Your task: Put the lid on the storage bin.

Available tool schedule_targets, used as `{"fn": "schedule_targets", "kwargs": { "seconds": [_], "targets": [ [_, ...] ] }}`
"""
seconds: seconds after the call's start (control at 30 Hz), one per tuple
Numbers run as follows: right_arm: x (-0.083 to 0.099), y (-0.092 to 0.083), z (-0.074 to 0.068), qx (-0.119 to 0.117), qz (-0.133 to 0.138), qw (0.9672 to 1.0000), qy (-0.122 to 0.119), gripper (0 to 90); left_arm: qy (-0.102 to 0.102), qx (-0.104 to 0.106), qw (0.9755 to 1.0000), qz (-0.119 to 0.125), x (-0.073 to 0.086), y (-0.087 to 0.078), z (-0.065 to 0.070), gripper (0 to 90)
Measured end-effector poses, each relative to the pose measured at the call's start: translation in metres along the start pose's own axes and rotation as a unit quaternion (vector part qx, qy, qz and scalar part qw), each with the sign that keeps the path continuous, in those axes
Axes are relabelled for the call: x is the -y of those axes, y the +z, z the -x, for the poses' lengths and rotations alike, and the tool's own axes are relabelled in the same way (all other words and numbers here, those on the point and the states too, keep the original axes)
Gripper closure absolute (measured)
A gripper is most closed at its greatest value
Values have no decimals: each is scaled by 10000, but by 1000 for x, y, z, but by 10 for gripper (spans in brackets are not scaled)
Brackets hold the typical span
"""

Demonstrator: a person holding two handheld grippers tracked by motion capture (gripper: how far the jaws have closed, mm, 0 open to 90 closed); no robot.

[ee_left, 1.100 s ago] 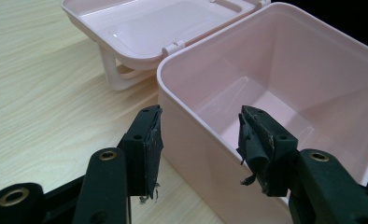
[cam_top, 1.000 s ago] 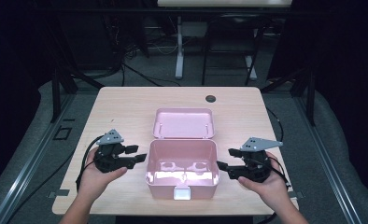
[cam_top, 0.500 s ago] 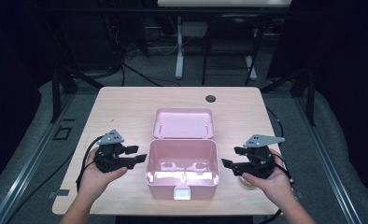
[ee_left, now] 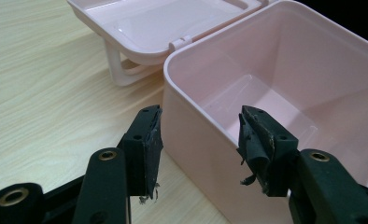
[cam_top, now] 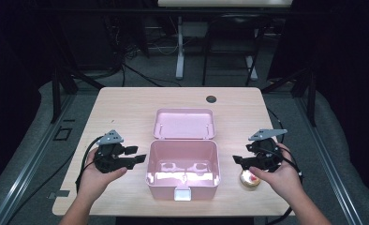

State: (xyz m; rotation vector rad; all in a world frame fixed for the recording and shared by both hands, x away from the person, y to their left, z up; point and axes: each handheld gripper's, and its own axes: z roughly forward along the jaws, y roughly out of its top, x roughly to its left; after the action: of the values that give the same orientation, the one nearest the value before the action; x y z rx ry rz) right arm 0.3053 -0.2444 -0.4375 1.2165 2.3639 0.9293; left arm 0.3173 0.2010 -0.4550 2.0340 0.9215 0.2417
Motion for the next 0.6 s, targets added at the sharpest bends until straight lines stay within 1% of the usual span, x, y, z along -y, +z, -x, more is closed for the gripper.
{"fn": "schedule_targets", "kwargs": {
  "seconds": [0.03,0.07,0.1,0.2,0.27,0.33,0.4,0.43,0.53,0.57,0.6],
  "targets": [
    [-1,0,2,21,-94,9999,-35,341,16,-4,10000,-6,0,0,-1,491],
    [-2,0,2,20,-179,9998,-21,335,16,-4,10000,-6,0,0,-1,491],
    [-3,0,3,53,-295,9995,-50,329,-18,-17,10000,22,0,0,-1,491],
    [-6,2,5,112,-541,9985,-55,311,-25,-13,10000,21,0,0,-1,491],
    [-7,3,5,141,-668,9976,-116,301,-14,-9,10000,18,0,0,-1,491],
    [-8,4,4,168,-839,9963,-117,293,-24,-9,10000,22,0,-1,-1,491],
    [-9,6,5,194,-1030,9943,-189,277,-16,-15,10000,10,0,0,-1,491],
    [-9,7,5,210,-1080,9938,-165,274,-12,-19,10000,4,1,0,-1,491],
    [-9,12,8,245,-1329,9907,-161,254,-1,-18,10000,-3,1,0,-1,491],
    [-9,12,8,245,-1329,9907,-161,254,-1,-18,10000,-3,1,0,-1,491],
    [-8,15,9,275,-1457,9889,-133,238,-17,-13,10000,6,1,-1,-1,491]
  ]
}}
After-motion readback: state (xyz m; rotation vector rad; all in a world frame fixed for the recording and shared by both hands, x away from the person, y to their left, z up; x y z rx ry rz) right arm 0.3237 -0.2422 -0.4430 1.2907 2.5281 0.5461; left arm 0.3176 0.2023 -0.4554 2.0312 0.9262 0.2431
